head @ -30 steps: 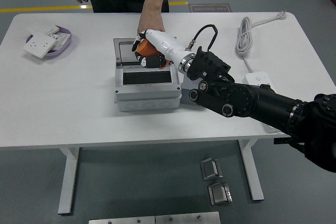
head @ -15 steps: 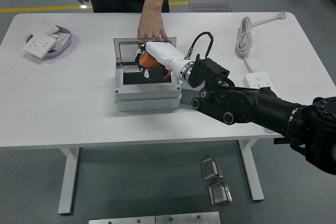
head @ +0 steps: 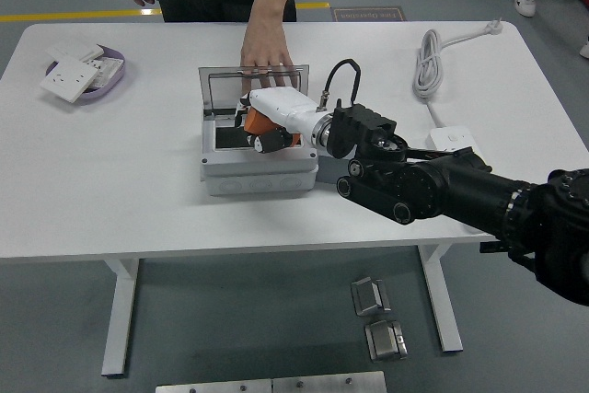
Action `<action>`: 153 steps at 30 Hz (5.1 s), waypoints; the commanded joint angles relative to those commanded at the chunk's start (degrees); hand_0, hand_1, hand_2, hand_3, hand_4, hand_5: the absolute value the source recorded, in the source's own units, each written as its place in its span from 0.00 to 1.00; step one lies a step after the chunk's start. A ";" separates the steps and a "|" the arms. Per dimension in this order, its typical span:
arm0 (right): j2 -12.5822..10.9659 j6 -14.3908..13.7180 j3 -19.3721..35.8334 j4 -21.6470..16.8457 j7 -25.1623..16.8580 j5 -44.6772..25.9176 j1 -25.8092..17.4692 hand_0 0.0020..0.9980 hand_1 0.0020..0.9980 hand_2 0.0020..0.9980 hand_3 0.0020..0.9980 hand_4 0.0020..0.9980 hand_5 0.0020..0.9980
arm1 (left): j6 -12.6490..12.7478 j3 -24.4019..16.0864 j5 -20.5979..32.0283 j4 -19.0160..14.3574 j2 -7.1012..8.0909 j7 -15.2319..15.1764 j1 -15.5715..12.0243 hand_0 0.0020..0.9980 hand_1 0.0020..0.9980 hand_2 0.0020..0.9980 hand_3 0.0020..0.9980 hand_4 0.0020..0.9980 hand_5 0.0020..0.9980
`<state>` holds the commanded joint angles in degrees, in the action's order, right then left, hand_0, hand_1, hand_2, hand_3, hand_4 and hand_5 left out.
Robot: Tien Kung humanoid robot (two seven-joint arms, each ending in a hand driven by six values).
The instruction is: Pick up the cylinder from the cube,place it in the box,flap close box
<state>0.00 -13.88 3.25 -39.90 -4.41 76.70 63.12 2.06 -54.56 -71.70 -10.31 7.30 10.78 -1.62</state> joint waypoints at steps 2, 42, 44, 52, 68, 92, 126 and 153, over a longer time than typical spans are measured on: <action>0.00 0.10 0.44 0.34 0.12 0.73 0.15 0.69 0.65 0.62 0.67 0.44 0.10 | -0.02 -0.01 -0.05 0.00 0.01 0.00 0.03 0.58 0.61 0.54 0.59 0.55 0.25; 0.00 0.69 13.83 -0.65 -1.33 -5.00 4.20 0.83 0.73 0.72 0.76 0.84 0.34 | 0.30 2.87 3.05 0.00 -0.88 -0.76 -0.62 0.58 0.61 0.54 0.59 0.54 0.25; 0.00 0.82 13.88 0.73 -1.45 -5.43 4.32 0.83 0.73 0.72 0.76 0.84 0.34 | 0.31 2.96 3.18 0.00 -0.87 -0.78 -0.54 0.58 0.61 0.54 0.59 0.54 0.25; 0.00 1.31 12.98 5.39 -1.74 -7.12 4.30 0.83 0.73 0.72 0.76 0.83 0.35 | 0.30 3.13 3.30 0.00 -0.85 -0.80 -0.39 0.58 0.61 0.54 0.59 0.54 0.25; 0.00 1.33 11.10 8.60 -2.27 -8.96 2.55 0.83 0.73 0.72 0.76 0.83 0.36 | 0.18 3.00 2.77 0.00 -0.41 -0.93 0.16 0.58 0.61 0.54 0.58 0.54 0.25; 0.00 0.61 10.77 3.28 -2.34 -6.71 -1.72 0.83 0.73 0.72 0.76 0.83 0.37 | 0.48 6.25 6.17 0.00 -0.72 -1.77 -0.11 0.58 0.61 0.53 0.58 0.53 0.23; 0.00 0.61 15.11 -8.68 -0.41 0.16 -7.47 0.83 0.73 0.72 0.76 0.83 0.37 | 1.25 6.93 8.07 0.00 -1.41 -2.44 -1.54 0.58 0.60 0.53 0.58 0.53 0.23; -7.71 1.44 19.89 -13.53 0.32 2.42 -11.38 0.82 0.73 0.72 0.76 0.83 0.38 | 1.73 6.94 8.34 0.00 -1.75 -2.83 -2.05 0.58 0.60 0.53 0.58 0.51 0.22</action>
<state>-7.71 -12.44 23.13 -53.43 -4.10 79.12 51.73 3.79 -47.62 -63.36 -10.31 5.55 7.95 -3.67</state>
